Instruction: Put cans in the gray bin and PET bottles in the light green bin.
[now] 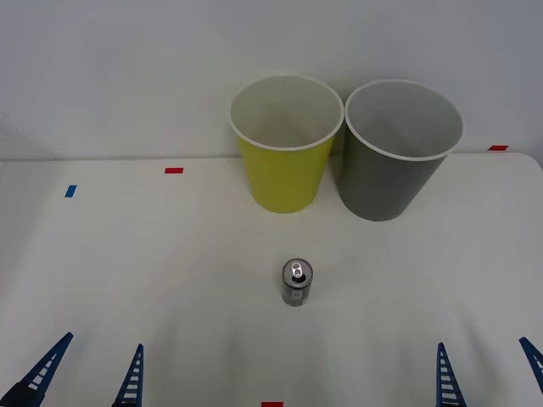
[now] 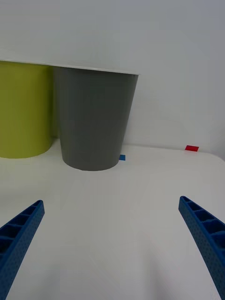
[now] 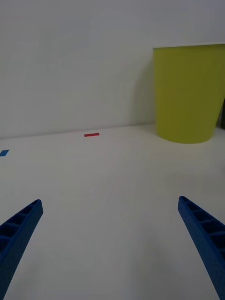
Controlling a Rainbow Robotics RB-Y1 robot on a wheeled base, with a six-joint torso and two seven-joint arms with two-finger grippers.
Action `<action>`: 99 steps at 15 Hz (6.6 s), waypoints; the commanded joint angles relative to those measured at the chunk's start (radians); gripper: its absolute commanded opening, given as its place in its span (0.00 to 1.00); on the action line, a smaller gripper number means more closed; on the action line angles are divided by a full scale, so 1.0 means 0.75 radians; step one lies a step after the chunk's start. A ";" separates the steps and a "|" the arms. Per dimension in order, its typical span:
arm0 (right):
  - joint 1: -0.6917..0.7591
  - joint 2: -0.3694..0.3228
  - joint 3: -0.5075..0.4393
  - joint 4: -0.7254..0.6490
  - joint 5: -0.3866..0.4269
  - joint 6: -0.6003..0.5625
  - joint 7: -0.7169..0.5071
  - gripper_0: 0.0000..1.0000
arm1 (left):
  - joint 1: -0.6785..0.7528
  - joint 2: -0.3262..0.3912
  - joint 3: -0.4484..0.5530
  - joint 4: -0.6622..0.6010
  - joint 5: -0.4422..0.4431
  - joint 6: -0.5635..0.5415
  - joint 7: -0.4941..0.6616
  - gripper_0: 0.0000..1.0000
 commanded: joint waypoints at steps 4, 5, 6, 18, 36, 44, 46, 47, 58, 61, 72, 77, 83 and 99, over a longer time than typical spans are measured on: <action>0.000 0.000 0.000 0.000 0.000 0.000 0.000 1.00 | 0.000 0.000 0.000 0.000 0.000 0.000 0.000 1.00; 0.000 0.000 0.000 0.000 0.000 0.000 0.000 1.00 | 0.000 0.000 0.000 0.000 0.000 0.000 0.000 1.00; 0.000 0.000 0.000 0.000 0.000 0.000 0.000 1.00 | 0.000 0.000 0.000 0.000 0.000 0.000 0.000 1.00; 0.000 0.000 0.000 0.000 0.000 0.000 0.000 1.00 | 0.000 0.000 0.000 0.000 0.000 0.000 0.000 1.00; -0.012 0.006 -0.004 0.067 -0.010 -0.004 0.002 1.00 | 0.000 0.000 0.000 0.000 0.000 0.000 0.000 1.00; -0.094 -0.229 0.278 0.067 -0.119 -0.004 0.059 1.00 | 0.000 0.000 0.000 0.000 0.000 0.000 0.000 1.00; -0.147 -0.295 0.346 0.067 -0.121 0.012 0.074 1.00 | 0.000 0.000 0.000 0.000 0.000 0.000 0.000 1.00; -0.178 -0.325 0.374 0.067 -0.125 0.016 0.078 1.00 | 0.000 0.000 0.000 0.000 0.000 0.000 0.000 1.00; -0.679 -0.288 0.607 0.311 -0.213 0.166 0.092 1.00 | 0.000 0.000 0.000 0.000 0.000 0.000 0.000 1.00; -0.769 -0.235 0.626 0.342 -0.202 0.243 0.098 1.00 | 0.000 0.000 0.000 0.000 0.000 0.000 0.000 1.00; -0.851 -0.110 0.628 0.342 -0.196 0.376 0.129 1.00 | 0.000 0.000 0.000 0.000 0.000 0.000 0.000 1.00; -0.861 -0.076 0.616 0.342 -0.196 0.430 0.153 1.00 | 0.000 0.000 0.000 0.000 0.000 0.000 0.000 1.00; -0.886 -0.049 0.601 0.342 -0.194 0.493 0.184 1.00 | 0.000 0.000 0.000 0.000 0.000 0.000 0.000 1.00; -0.902 -0.033 0.577 0.342 -0.223 0.544 0.174 0.03 | 0.000 0.000 0.000 0.000 0.000 0.000 0.000 1.00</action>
